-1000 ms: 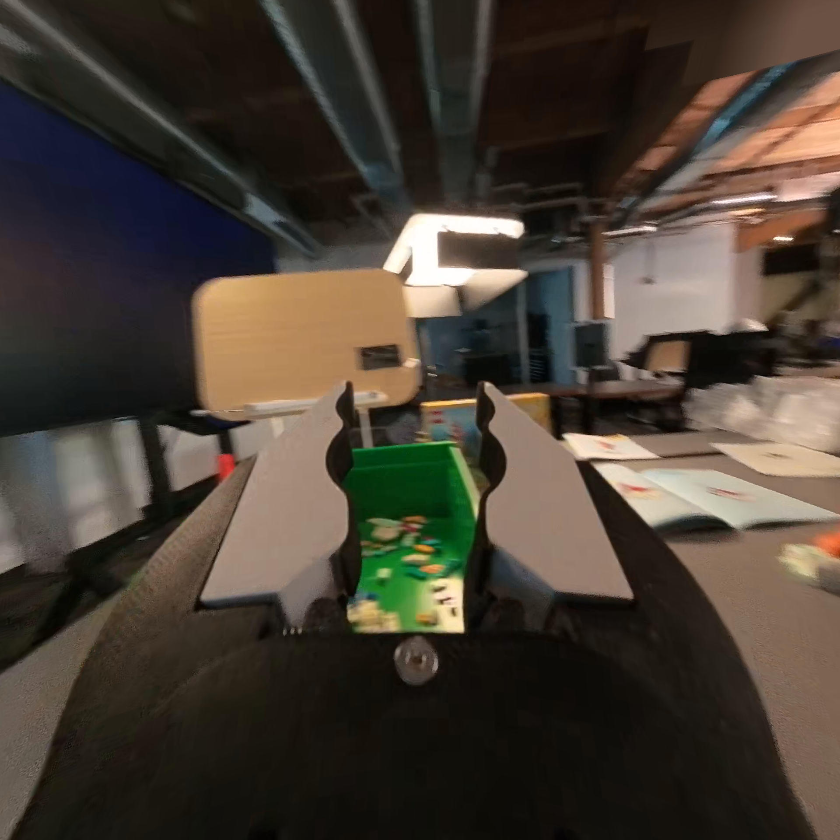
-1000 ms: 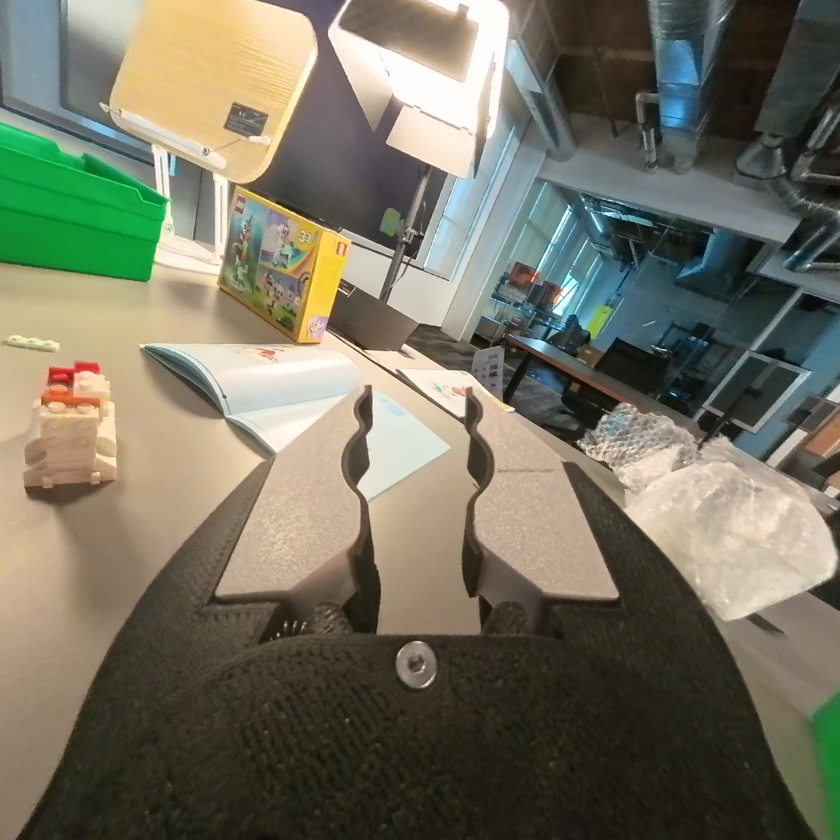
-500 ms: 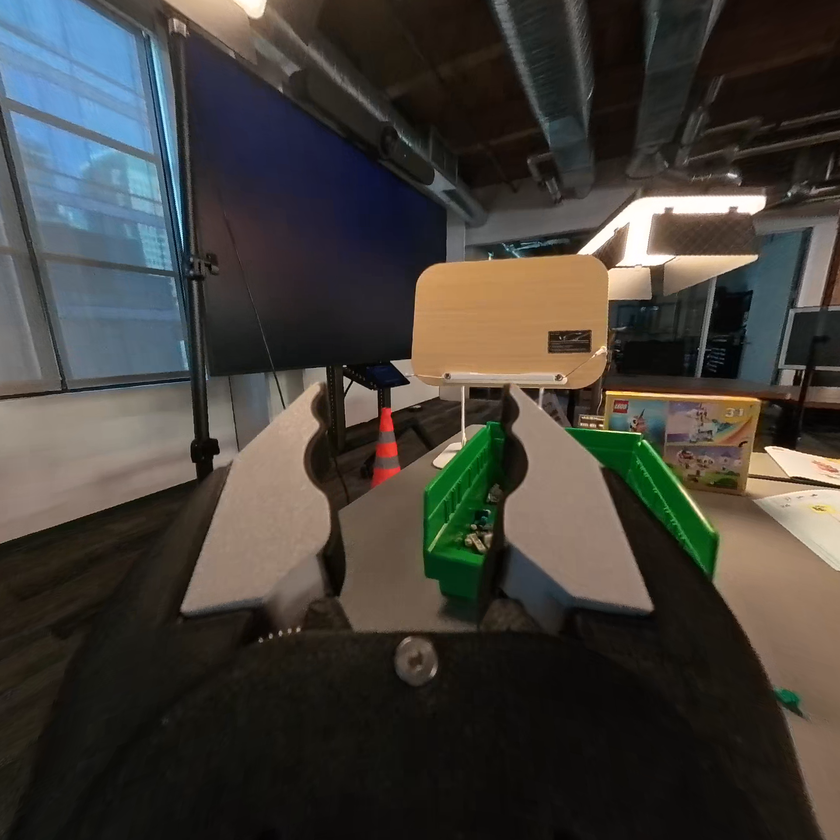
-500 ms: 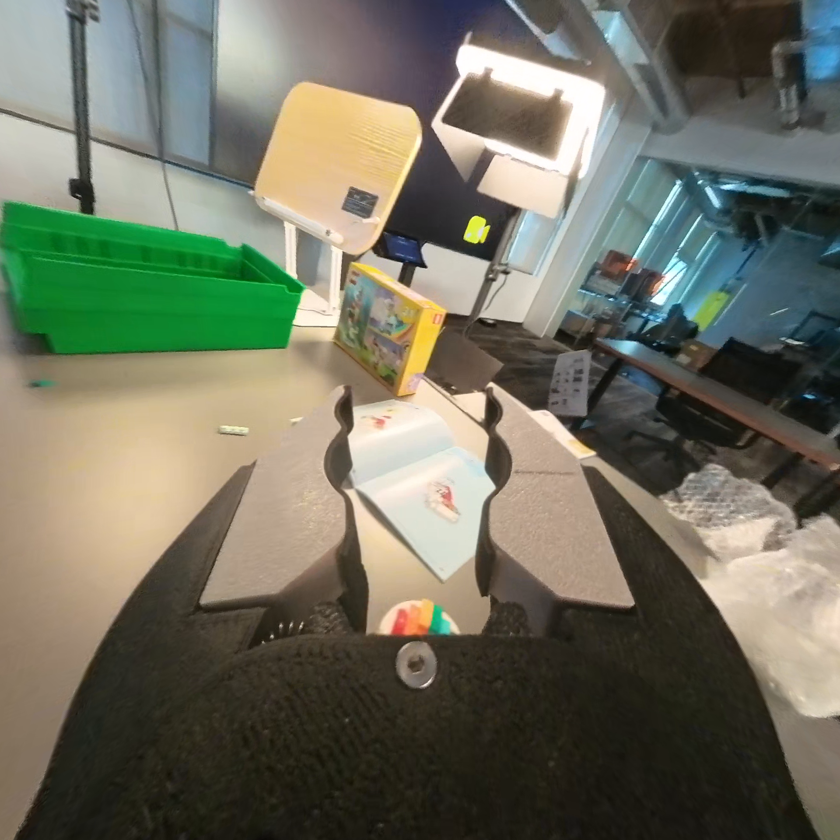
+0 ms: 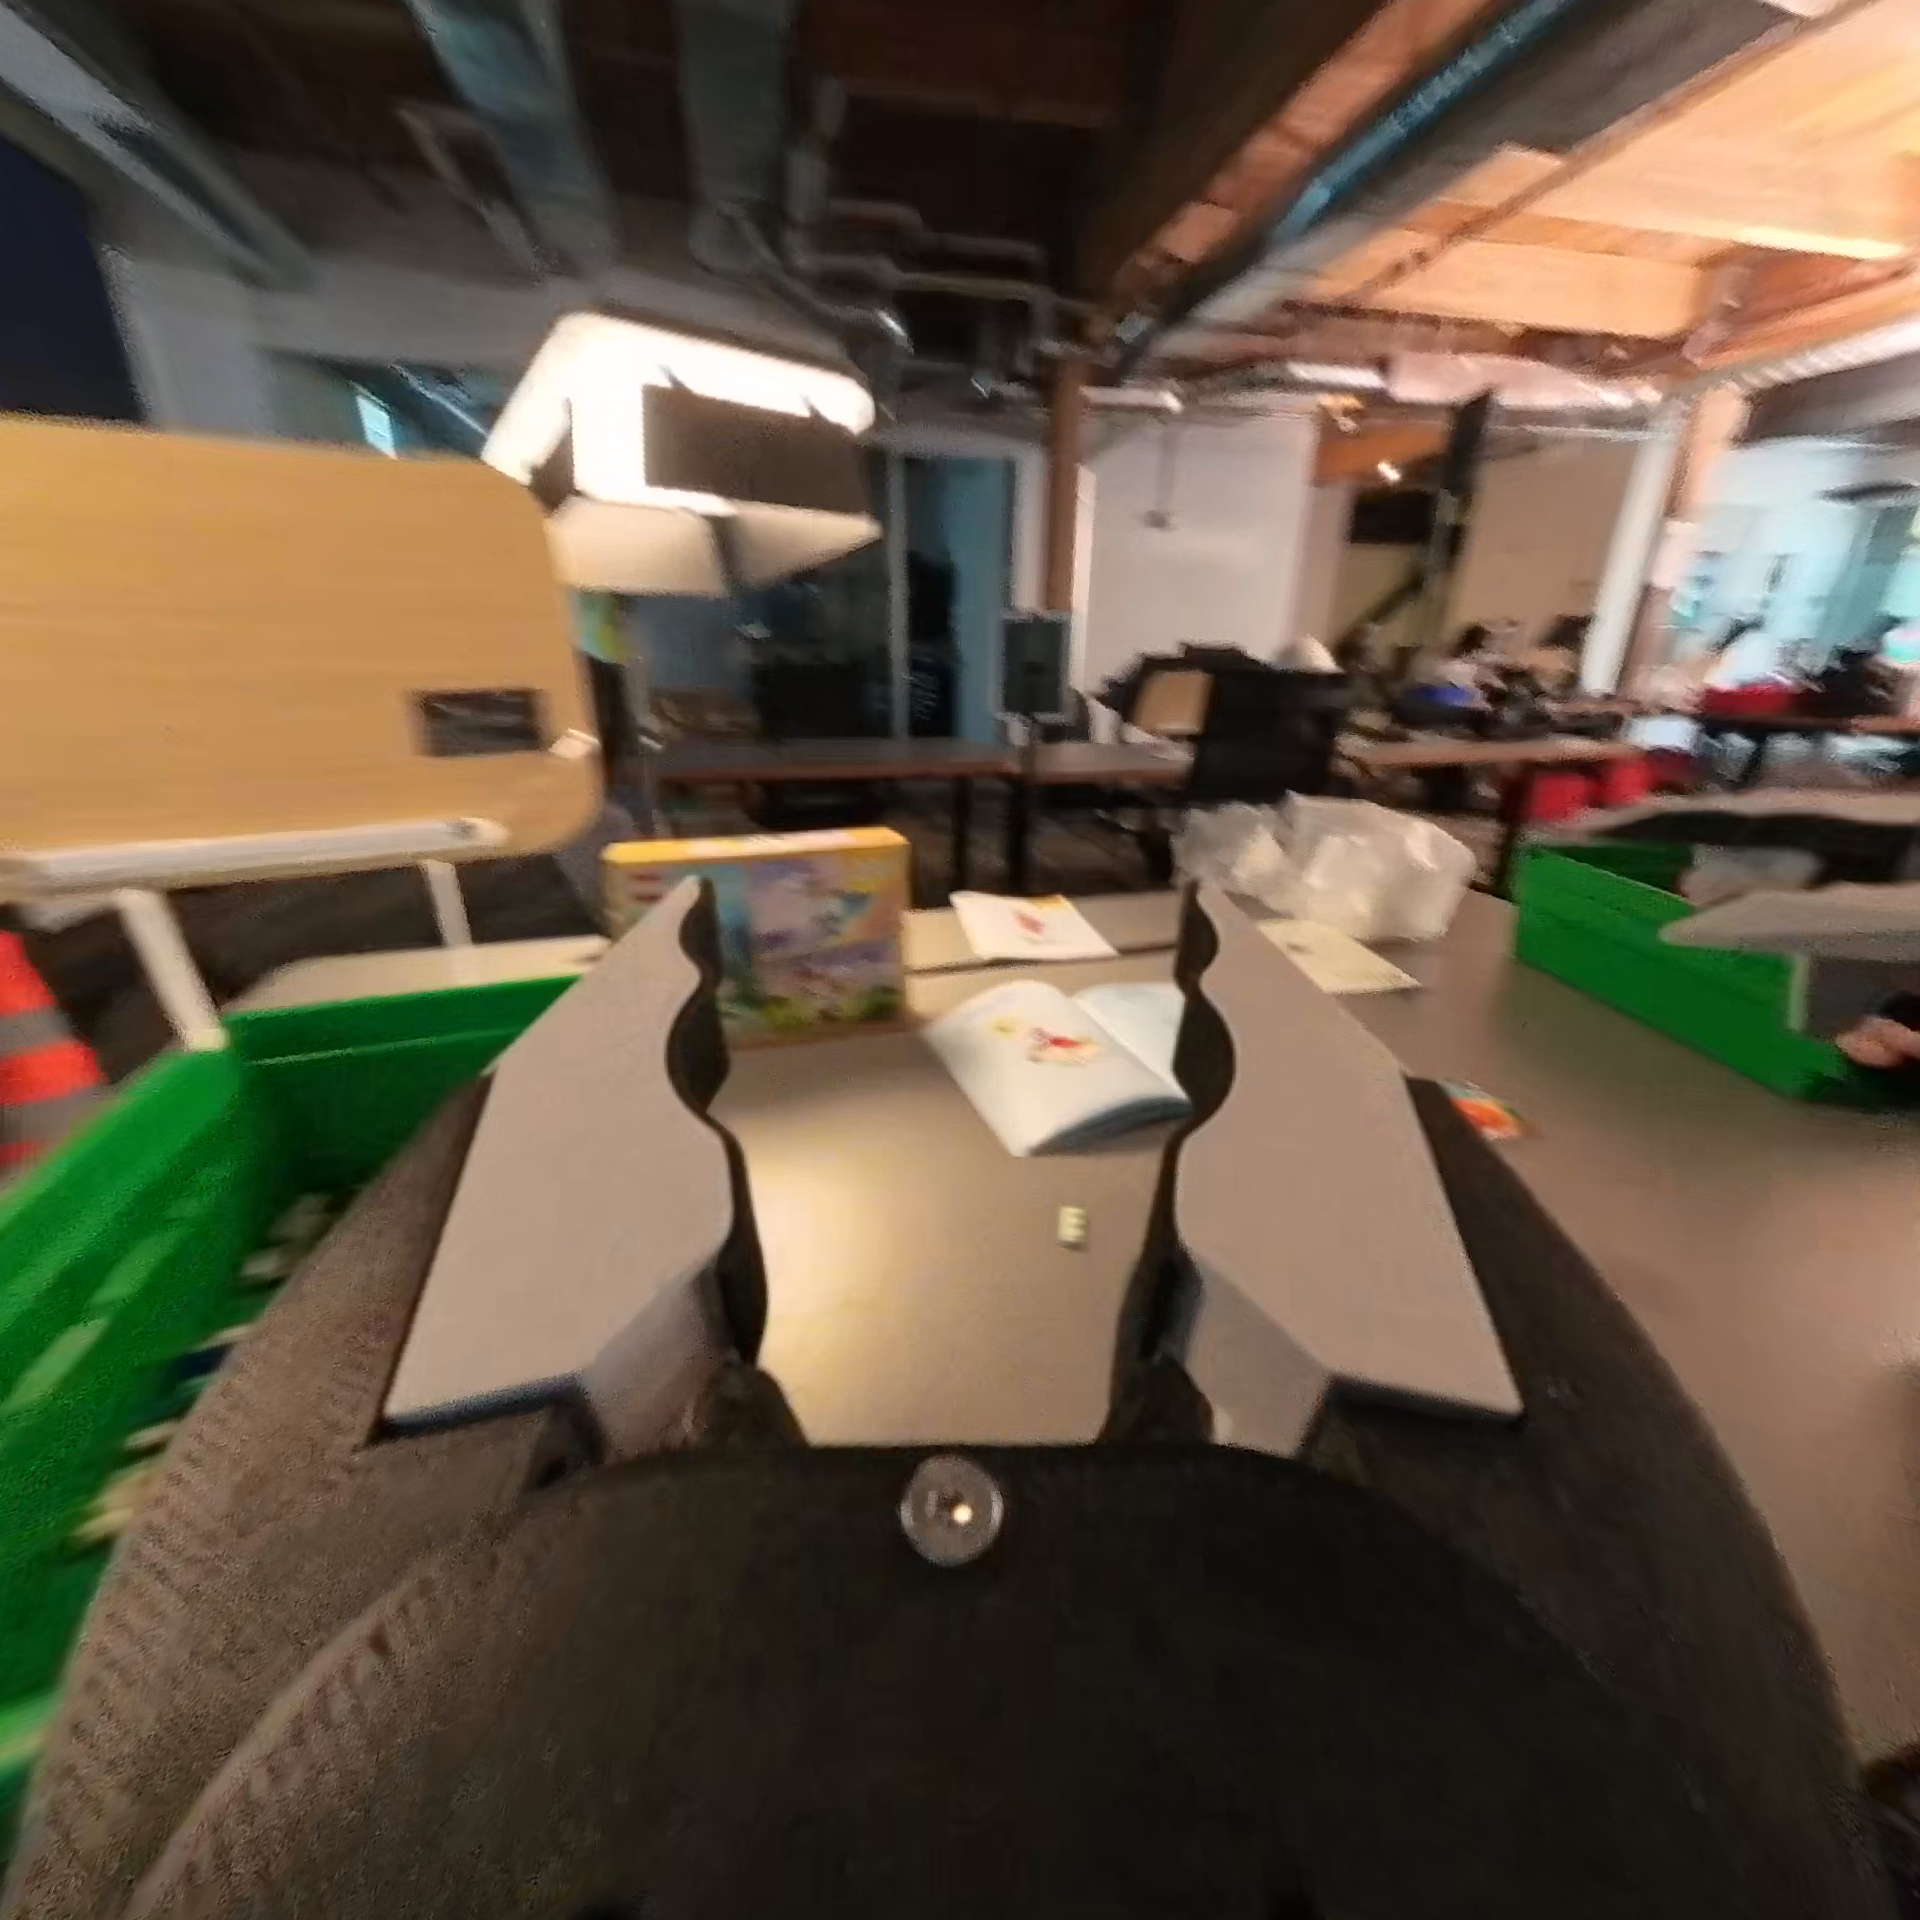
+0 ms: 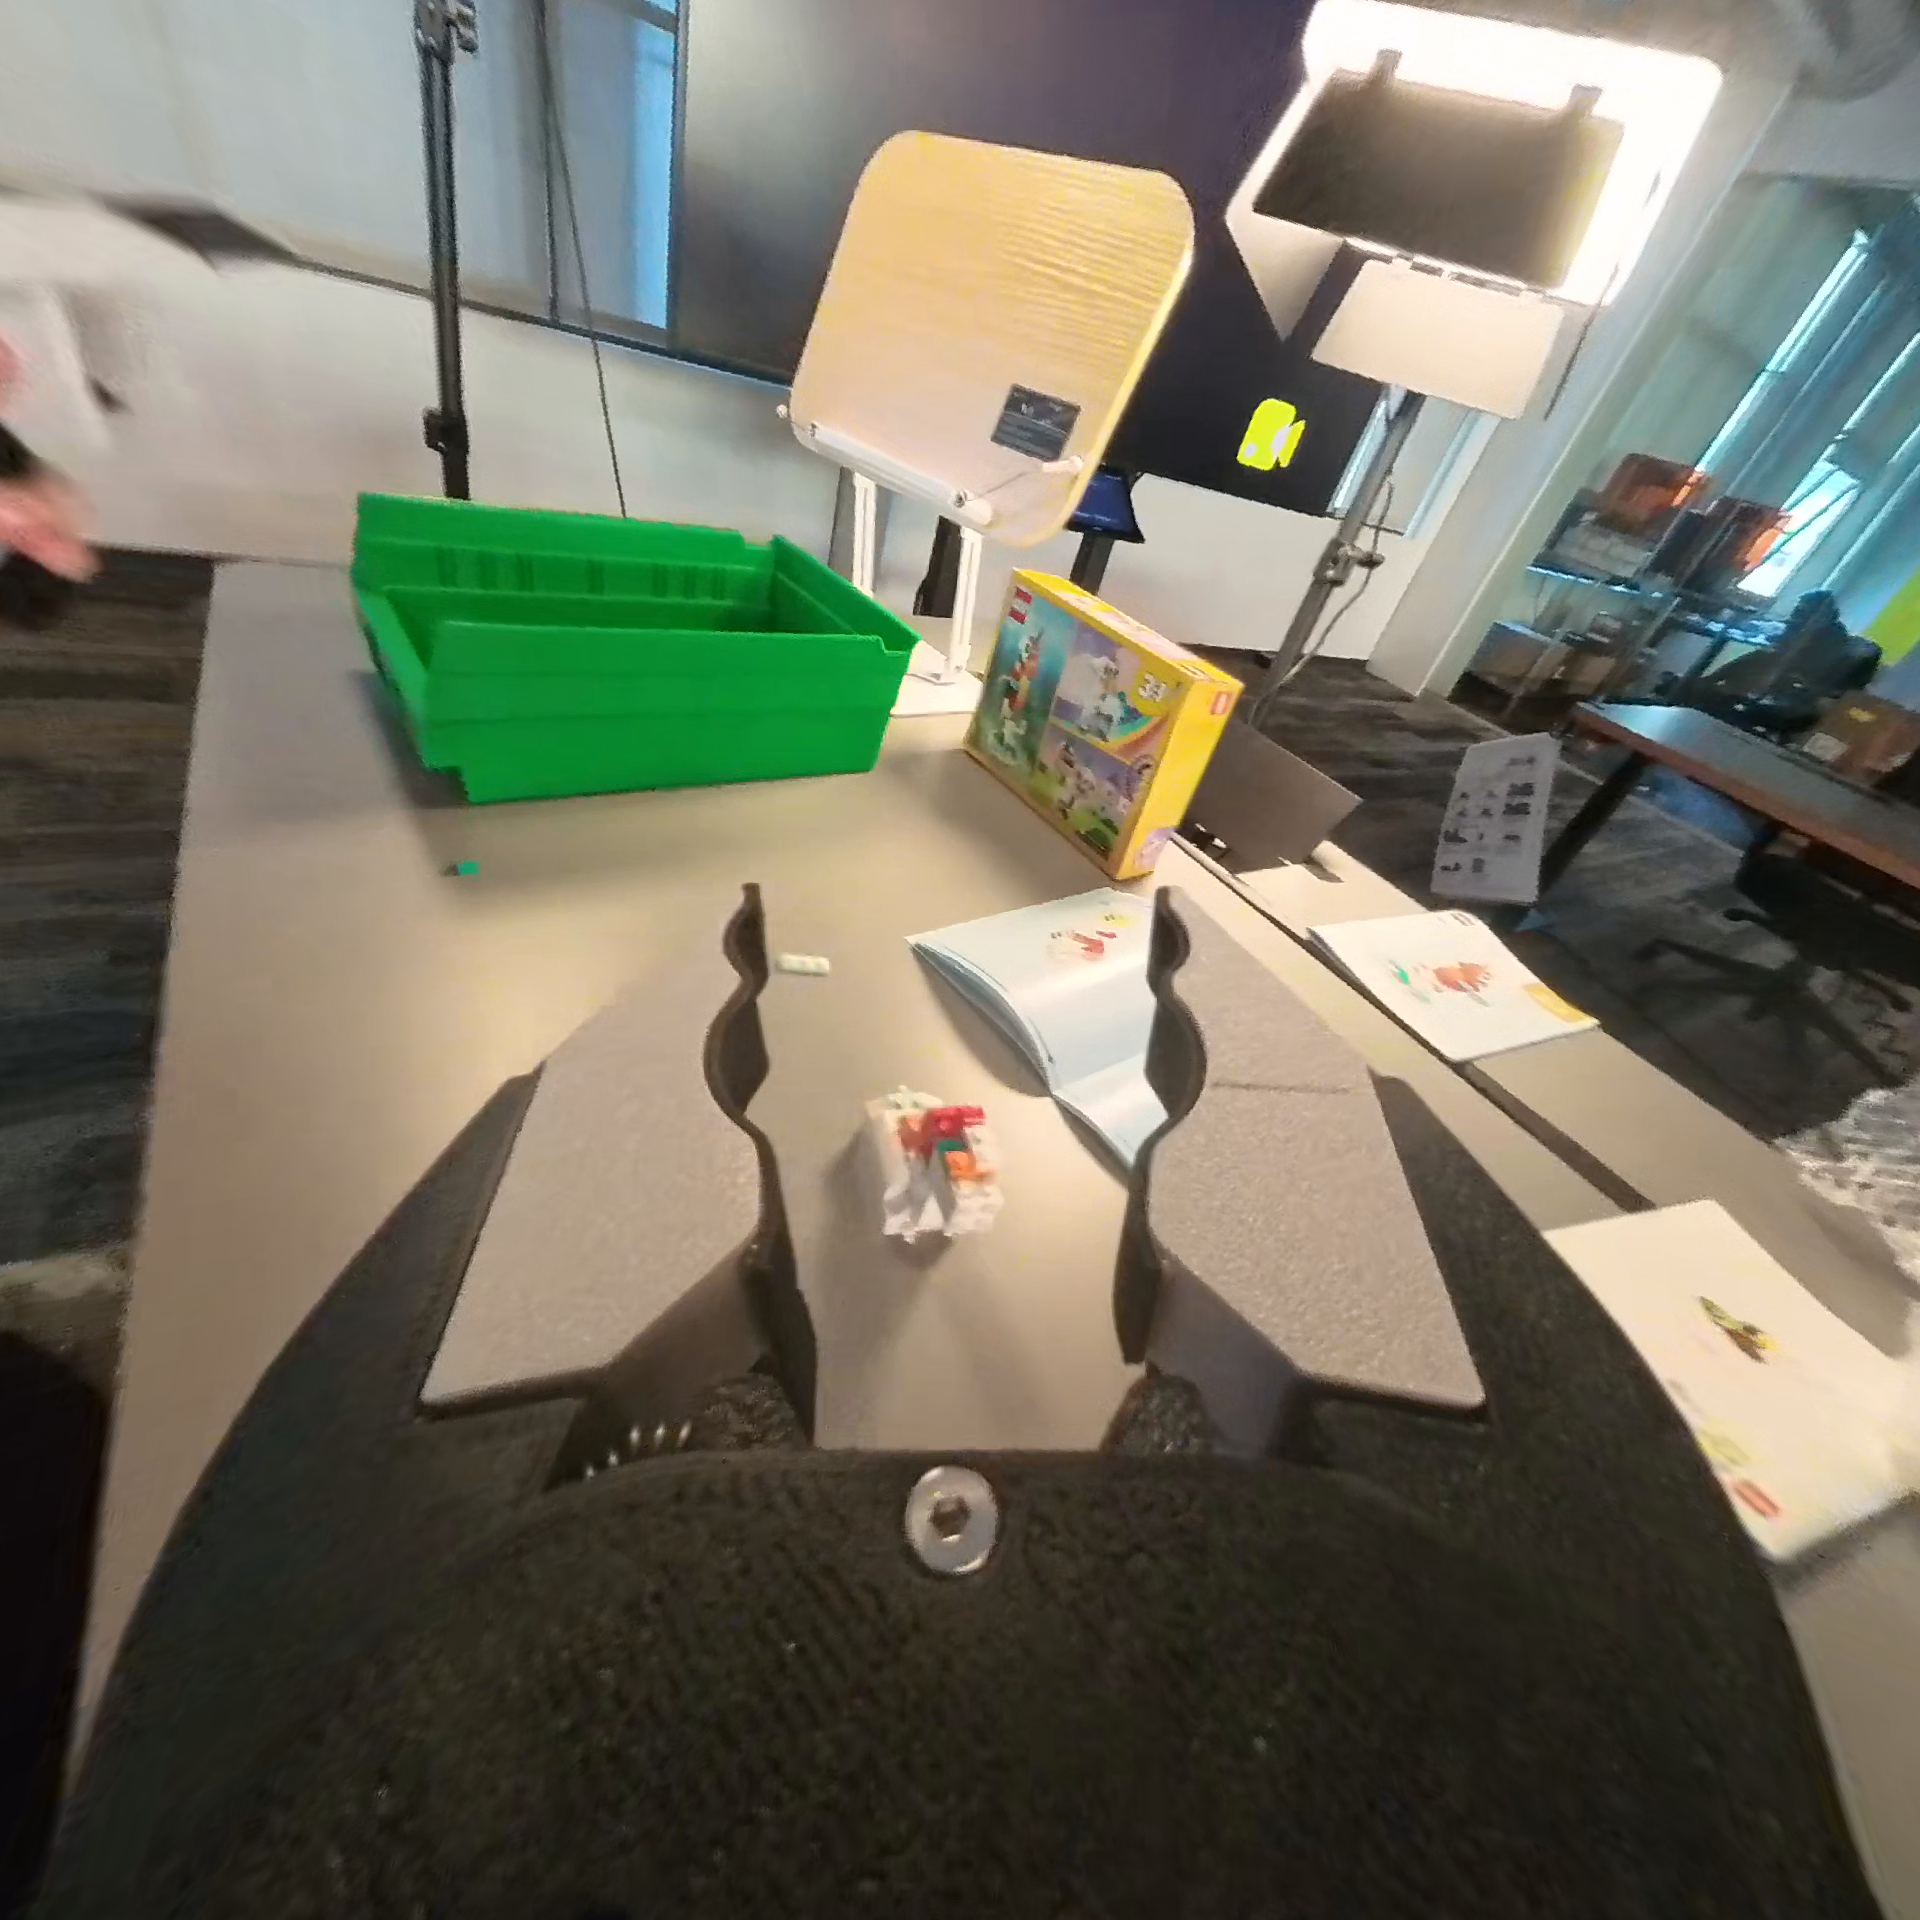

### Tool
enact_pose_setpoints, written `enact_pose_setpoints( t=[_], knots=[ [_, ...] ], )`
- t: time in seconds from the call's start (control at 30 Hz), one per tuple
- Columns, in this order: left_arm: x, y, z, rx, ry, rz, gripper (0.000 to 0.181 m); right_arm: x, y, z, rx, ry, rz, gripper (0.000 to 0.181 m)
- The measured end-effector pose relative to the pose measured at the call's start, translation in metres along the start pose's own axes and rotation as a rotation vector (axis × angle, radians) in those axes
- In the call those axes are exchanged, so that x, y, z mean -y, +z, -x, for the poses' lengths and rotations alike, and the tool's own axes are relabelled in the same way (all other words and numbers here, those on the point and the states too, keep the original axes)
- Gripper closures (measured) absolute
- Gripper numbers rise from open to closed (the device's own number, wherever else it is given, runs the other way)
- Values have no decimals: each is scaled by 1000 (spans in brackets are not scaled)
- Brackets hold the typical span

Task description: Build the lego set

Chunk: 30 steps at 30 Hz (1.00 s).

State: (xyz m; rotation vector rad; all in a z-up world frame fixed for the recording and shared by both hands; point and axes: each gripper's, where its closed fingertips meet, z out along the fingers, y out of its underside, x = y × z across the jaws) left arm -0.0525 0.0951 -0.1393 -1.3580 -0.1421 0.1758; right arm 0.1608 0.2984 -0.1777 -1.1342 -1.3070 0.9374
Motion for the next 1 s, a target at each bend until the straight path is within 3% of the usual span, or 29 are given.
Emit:
enact_pose_setpoints(
  t=[0.17, 0.27, 0.4, 0.5, 0.7, 1.0],
  knots=[
    [-54, 94, -44, -79, 71, 264, 61, 40, 13, 18, -23, 55, -77, 78],
    [-79, 140, -64, -96, 134, 368, 51, 73, 26, 36, -30, -6, -131, 78],
    [-103, 178, -86, -105, 206, 431, 50, 105, 43, 55, -34, -112, -197, 84],
    [-116, 197, -99, -105, 232, 464, 50, 111, 55, 63, -43, -154, -205, 82],
    [-127, 218, -112, -84, 288, 489, 50, 98, 73, 64, -124, -207, -145, 62],
    [-139, 225, -112, -33, 378, 522, 46, 72, 88, 52, -185, -211, -27, 51]
  ],
)
